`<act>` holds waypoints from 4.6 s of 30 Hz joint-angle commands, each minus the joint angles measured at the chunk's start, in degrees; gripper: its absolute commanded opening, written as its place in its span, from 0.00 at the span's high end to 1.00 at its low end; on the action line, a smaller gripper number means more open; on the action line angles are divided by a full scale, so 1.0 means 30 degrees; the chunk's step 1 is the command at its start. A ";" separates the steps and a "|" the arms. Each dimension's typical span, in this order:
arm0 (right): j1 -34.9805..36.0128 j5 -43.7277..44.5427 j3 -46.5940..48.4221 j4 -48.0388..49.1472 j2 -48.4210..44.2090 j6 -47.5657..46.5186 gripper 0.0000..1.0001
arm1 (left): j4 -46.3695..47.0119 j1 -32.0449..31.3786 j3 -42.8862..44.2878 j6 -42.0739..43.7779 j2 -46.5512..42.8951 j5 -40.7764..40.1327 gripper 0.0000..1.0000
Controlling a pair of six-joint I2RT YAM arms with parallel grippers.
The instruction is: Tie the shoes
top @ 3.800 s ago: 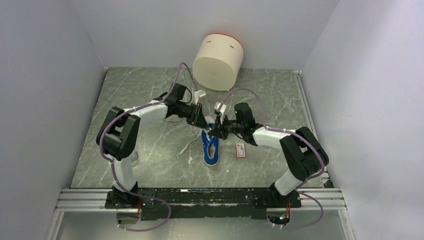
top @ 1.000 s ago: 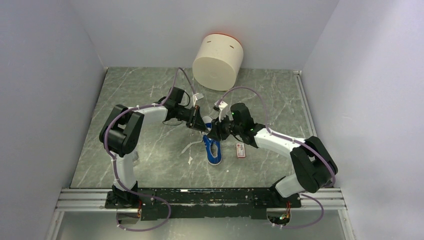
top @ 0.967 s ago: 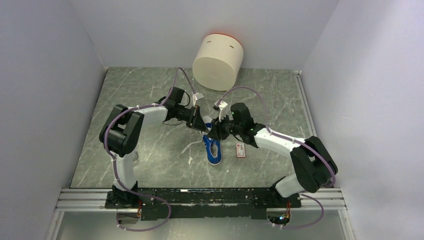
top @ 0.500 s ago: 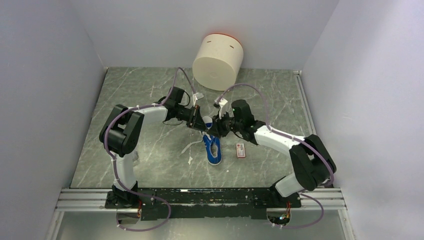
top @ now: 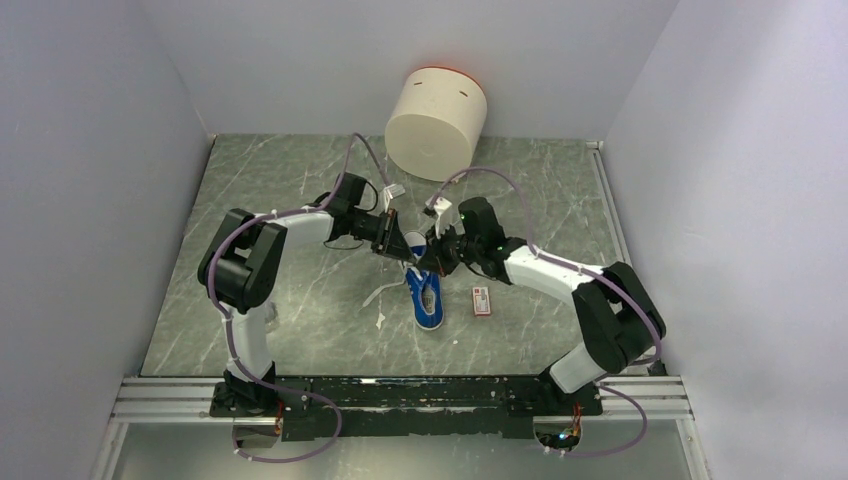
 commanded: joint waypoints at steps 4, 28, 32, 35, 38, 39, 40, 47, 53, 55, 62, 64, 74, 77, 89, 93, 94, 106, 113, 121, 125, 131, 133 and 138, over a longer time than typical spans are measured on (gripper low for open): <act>-0.0784 -0.3830 0.4562 -0.9917 0.0208 0.3582 1.00 | -0.0914 0.0003 -0.0206 0.1272 -0.0829 -0.0794 0.75; -0.3937 -1.0648 0.7489 -1.4067 0.3907 1.1029 0.90 | -0.0506 -0.2729 -0.4234 0.3478 -0.4243 -1.2174 0.22; -0.3939 -1.0854 0.7525 -1.3659 0.3982 1.1326 0.84 | 0.0301 -0.2737 -0.4104 0.2799 -0.3313 -1.2653 0.33; -0.3547 -1.1543 0.7116 -1.2032 0.3731 1.2296 0.78 | 0.0287 -0.2733 -0.3588 0.2604 -0.2443 -1.2572 0.43; -0.2619 -1.1984 0.6214 -0.8445 0.3195 1.4846 0.70 | 0.0866 -0.2694 -0.3464 0.2367 -0.2191 -1.2358 0.51; -0.2289 -1.2060 0.5683 -0.6458 0.3006 1.6280 0.66 | 0.0832 -0.2691 -0.3441 0.2306 -0.2189 -1.2400 0.53; -0.1948 -1.2289 0.5031 -0.2841 0.2872 1.8045 0.63 | 0.0842 -0.2705 -0.3460 0.2232 -0.2182 -1.2347 0.55; -0.1644 -0.6454 1.0156 -1.1091 0.1806 0.8148 0.42 | -0.0077 -0.2610 -0.3432 0.2590 -0.1998 -1.1845 0.63; 0.0088 0.1363 0.4313 -0.8297 -0.2380 -0.3247 0.35 | 0.0172 -0.2136 -0.3402 0.2266 -0.1737 -1.0653 0.76; 0.0287 0.1852 0.1832 -0.5936 -0.4476 -0.6578 0.35 | 0.0127 -0.2024 -0.3284 0.2225 -0.1590 -1.0371 0.79; 0.0362 -0.1157 -0.1728 -0.2600 -0.6106 -1.0966 0.35 | -0.0332 -0.1695 -0.3010 0.2426 -0.1246 -0.9583 0.84; 0.0319 -0.2495 -0.2028 -0.2419 -0.5402 -1.1218 0.35 | -0.0435 -0.1639 -0.3023 0.2462 -0.1301 -0.9430 0.85; 0.0339 -0.5622 -0.1794 -0.0756 -0.2505 -1.0314 0.36 | -0.0300 -0.1595 -0.3219 0.2192 -0.1064 -0.8929 0.88; 0.0314 -0.5366 -0.2180 -0.0257 -0.2100 -1.0308 0.38 | -0.0309 -0.1590 -0.3261 0.2199 -0.1126 -0.8912 0.89; 0.0948 -0.5235 -0.2441 0.2280 -0.0343 -0.8437 0.51 | -0.0324 -0.1565 -0.3166 0.2030 -0.0983 -0.8503 0.90; 0.1608 -0.4053 -0.3557 0.4881 -0.0708 -0.7082 0.52 | -0.0587 -0.1565 -0.2961 0.2043 -0.0860 -0.8554 0.90; 0.1751 -0.3697 -0.3730 0.5190 -0.0760 -0.6789 0.54 | -0.0719 -0.1565 -0.2939 0.2112 -0.0888 -0.8680 0.90; 0.2288 -0.0545 -0.0078 -0.3090 -0.3522 0.1784 1.00 | -0.2206 -0.1448 -0.2062 0.2394 -0.0379 -0.9054 0.95; 0.2055 -0.1374 0.4491 -1.0445 -0.3429 0.8944 1.00 | -0.4364 -0.1448 -0.0974 0.2839 -0.0040 -1.0375 0.95; 0.0799 -0.4097 0.8902 -1.9418 -0.0312 0.9879 1.00 | -0.3934 -0.1448 -0.1929 0.2207 -0.0721 -1.0099 0.95; 0.0392 -0.6138 0.8941 -2.1169 0.0875 1.0014 1.00 | -0.3473 -0.1448 -0.2313 0.2276 -0.1469 -1.0426 0.95; -0.0079 0.3618 1.2713 -2.4586 0.3862 0.5475 1.00 | -0.4318 -0.1448 -0.2638 0.2438 -0.3426 -1.1645 0.95; -0.0239 0.6060 1.4438 -2.5491 0.5592 0.4198 1.00 | -0.5058 -0.1448 -0.2540 0.2658 -0.3891 -1.2273 0.95; -0.0907 0.7075 1.3624 -2.4481 0.5679 0.3826 1.00 | -0.7237 -0.1448 -0.2242 0.2690 -0.4903 -1.4065 0.95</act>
